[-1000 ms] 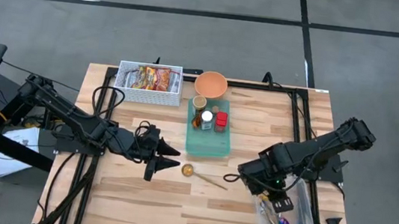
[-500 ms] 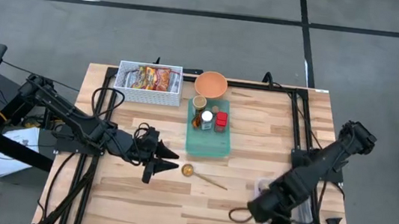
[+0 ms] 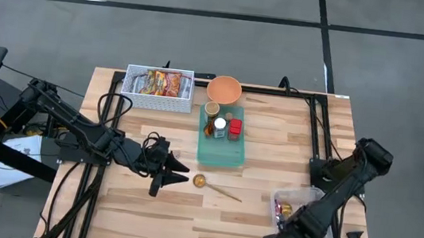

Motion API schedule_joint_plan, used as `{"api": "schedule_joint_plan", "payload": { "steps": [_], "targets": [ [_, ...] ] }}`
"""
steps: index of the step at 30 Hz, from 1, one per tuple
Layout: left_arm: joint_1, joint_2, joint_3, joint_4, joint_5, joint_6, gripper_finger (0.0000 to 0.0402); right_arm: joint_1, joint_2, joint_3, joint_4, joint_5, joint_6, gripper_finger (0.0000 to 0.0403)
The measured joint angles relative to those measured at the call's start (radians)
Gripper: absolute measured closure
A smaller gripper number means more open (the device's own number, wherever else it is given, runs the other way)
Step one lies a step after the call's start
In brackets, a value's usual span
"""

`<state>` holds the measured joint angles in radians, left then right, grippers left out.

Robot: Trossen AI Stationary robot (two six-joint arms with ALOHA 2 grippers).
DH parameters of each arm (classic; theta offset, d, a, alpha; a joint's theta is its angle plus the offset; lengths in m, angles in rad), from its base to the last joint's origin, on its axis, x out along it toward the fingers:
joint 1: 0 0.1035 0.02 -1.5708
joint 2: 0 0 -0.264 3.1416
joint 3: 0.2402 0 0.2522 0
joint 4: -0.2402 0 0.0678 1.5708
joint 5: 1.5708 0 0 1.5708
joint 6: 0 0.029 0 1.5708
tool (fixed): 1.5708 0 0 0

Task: Pick & Place Food Item
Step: Put the gold spoon into the transparent bin

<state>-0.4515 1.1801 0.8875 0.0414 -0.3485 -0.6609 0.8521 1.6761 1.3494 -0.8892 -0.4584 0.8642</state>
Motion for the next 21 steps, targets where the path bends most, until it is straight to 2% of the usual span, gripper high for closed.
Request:
{"api": "schedule_joint_plan", "payload": {
  "steps": [8,21],
  "targets": [
    [0.000,0.000,0.000,0.000,0.003,0.000,0.0256,-0.017,0.005,0.001,0.055,0.084,0.016,0.0402],
    [0.000,0.000,0.000,-0.002,0.038,0.000,0.0257,-0.049,0.028,0.000,0.053,0.094,-0.014,0.0403]
  ]
}}
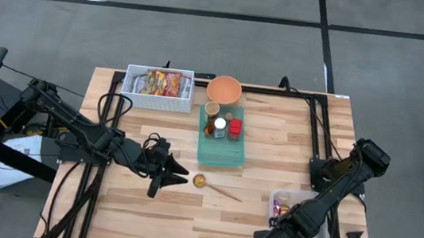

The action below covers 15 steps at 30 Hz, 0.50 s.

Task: Pick & Place Food Item
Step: Put the gold spoon into the transparent bin

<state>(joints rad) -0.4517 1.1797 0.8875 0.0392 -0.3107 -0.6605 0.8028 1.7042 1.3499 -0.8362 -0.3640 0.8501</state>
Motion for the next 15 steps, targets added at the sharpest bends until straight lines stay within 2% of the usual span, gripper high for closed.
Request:
{"api": "schedule_joint_plan", "payload": {
  "steps": [5,9,12,15],
  "targets": [
    [0.000,0.000,0.000,-0.006,0.000,0.029,0.0257,0.002,-0.014,0.000,-0.036,-0.032,0.032,0.0403],
    [0.004,0.000,0.000,-0.008,-0.001,0.035,0.0257,0.003,-0.062,0.000,-0.133,-0.017,0.070,0.0400],
    [0.004,0.000,0.000,-0.017,-0.005,0.050,0.0257,0.002,-0.132,0.000,-0.249,0.055,0.095,0.0392],
    [0.004,0.000,0.000,-0.022,-0.035,0.077,0.0257,-0.019,-0.231,-0.001,-0.304,0.200,0.144,0.0380]
  ]
}}
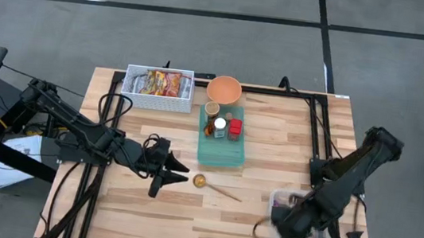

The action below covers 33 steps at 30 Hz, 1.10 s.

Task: Pick & Place Food Item
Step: Put the gold spoon into the transparent bin

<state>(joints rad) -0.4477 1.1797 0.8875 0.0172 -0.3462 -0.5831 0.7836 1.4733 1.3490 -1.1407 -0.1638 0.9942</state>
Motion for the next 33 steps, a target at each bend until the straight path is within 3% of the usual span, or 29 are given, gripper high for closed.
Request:
{"api": "schedule_joint_plan", "payload": {
  "steps": [4,8,16,21,27,33],
  "targets": [
    [0.000,0.000,0.000,-0.030,-0.066,0.044,0.0257,-0.074,-0.147,0.001,0.074,0.251,0.050,0.0361],
    [0.005,0.000,0.000,-0.090,-0.109,0.085,0.0245,-0.184,-0.234,0.001,0.209,0.378,-0.015,0.0333],
    [0.001,0.038,0.001,-0.109,-0.090,0.120,0.0204,-0.314,-0.262,0.001,0.364,0.370,-0.219,0.0263],
    [-0.044,0.140,0.005,-0.110,0.035,0.209,0.0200,-0.331,-0.255,0.001,0.365,0.371,-0.260,0.0239],
    [-0.006,0.380,0.180,-0.117,0.110,0.357,0.0199,-0.356,-0.256,0.001,0.367,0.371,-0.272,0.0234],
    [0.101,0.589,0.367,-0.277,0.114,0.450,0.0199,-0.352,-0.257,0.001,0.365,0.372,-0.272,0.0236]
  ]
}}
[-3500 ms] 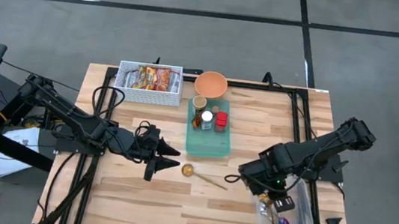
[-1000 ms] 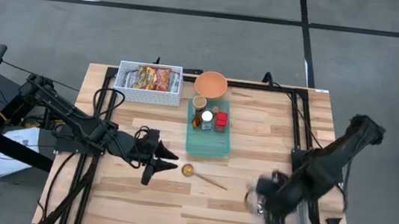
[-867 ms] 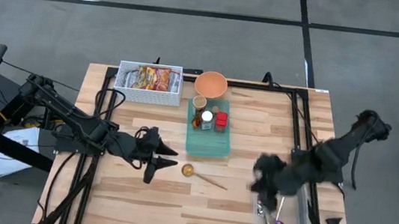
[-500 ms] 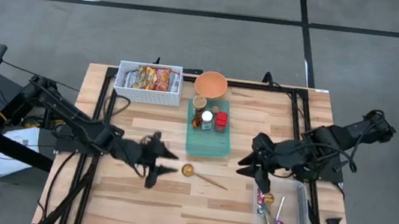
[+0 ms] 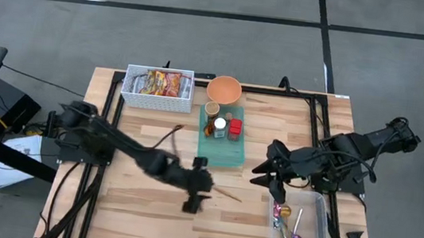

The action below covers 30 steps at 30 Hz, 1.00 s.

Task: Pick & Place Food Item
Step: Put the gold spoon into the transparent bin

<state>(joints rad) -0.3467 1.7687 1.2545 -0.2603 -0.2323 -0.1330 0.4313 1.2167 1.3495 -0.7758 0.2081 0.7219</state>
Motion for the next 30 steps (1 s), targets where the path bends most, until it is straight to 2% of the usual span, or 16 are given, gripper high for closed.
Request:
{"api": "schedule_joint_plan", "payload": {
  "steps": [6,13,26,30],
  "targets": [
    [0.064,0.112,0.007,-0.033,0.161,0.112,0.0199,0.000,0.000,0.000,-0.001,0.003,-0.025,0.0237],
    [0.083,0.194,0.007,-0.039,0.178,0.237,0.0199,-0.001,0.000,0.000,-0.002,0.003,-0.045,0.0237],
    [0.133,0.221,0.007,-0.053,0.187,0.245,0.0200,-0.001,0.000,0.000,-0.002,0.011,-0.045,0.0238],
    [0.146,0.241,0.007,-0.062,0.229,0.260,0.0200,-0.001,0.000,0.000,-0.001,0.011,-0.045,0.0240]
  ]
}}
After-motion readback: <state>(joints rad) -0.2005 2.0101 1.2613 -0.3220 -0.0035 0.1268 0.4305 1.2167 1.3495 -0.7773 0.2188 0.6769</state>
